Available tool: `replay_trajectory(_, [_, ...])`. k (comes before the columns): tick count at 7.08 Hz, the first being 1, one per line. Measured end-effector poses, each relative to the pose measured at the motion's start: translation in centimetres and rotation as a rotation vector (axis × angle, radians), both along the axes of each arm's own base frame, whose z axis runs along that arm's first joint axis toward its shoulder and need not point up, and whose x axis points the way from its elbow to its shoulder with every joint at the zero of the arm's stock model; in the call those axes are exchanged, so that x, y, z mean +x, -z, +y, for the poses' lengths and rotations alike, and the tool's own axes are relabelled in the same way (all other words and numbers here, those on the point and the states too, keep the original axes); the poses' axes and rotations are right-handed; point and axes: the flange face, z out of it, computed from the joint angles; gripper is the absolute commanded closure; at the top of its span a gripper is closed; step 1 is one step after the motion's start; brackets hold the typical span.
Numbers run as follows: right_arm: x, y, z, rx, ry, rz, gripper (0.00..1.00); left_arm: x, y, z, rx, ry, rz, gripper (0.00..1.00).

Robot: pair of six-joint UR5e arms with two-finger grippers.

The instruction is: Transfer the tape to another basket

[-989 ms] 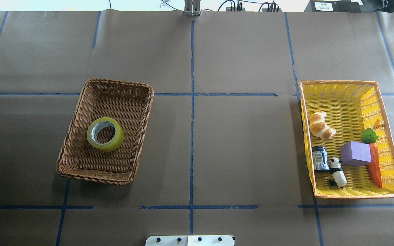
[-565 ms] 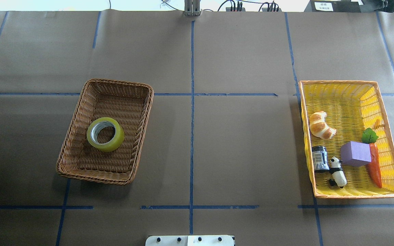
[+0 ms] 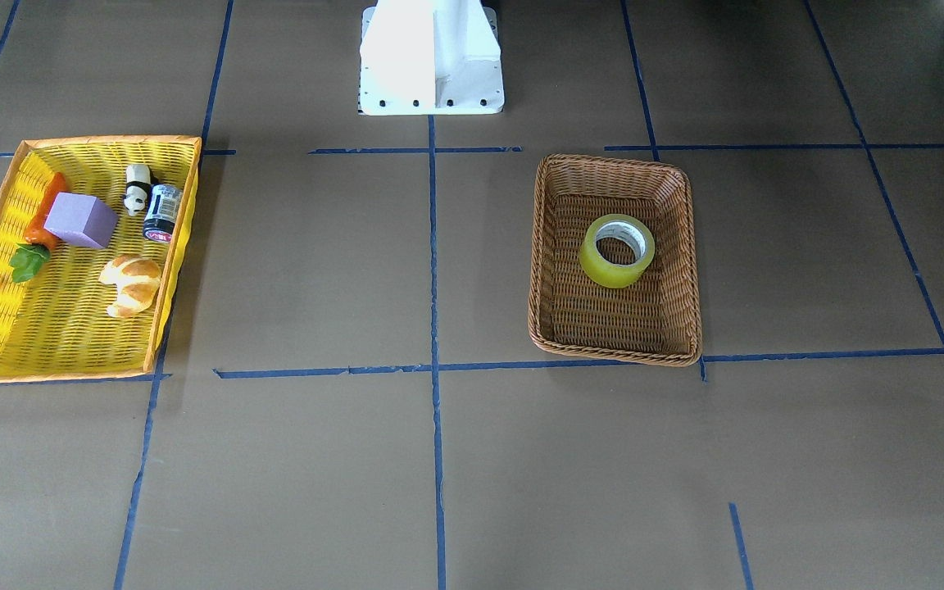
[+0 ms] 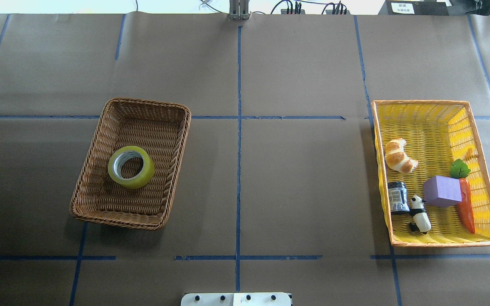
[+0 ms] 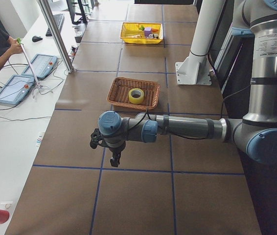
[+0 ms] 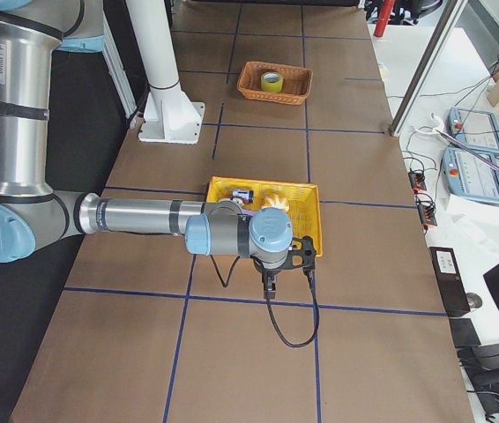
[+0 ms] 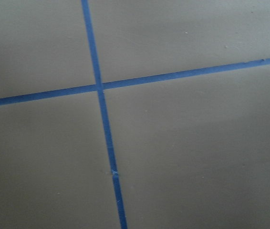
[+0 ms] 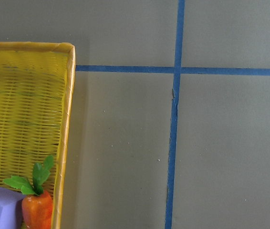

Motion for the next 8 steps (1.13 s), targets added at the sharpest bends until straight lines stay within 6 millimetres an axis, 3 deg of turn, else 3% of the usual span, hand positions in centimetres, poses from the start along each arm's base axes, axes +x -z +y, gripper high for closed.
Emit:
replay_trajectory(5, [0.5,-0.5,0.5,-0.009,-0.012,0.001,0.00,-2.0,-5.5,0.7,-0.049,-0.021,-0.038,0.00])
replay_trajectory(8, [0.5,-0.7,0.7,-0.011,-0.012,0.002,0.00,-2.0,-5.7,0.6,-0.057,-0.018,-0.037,0.00])
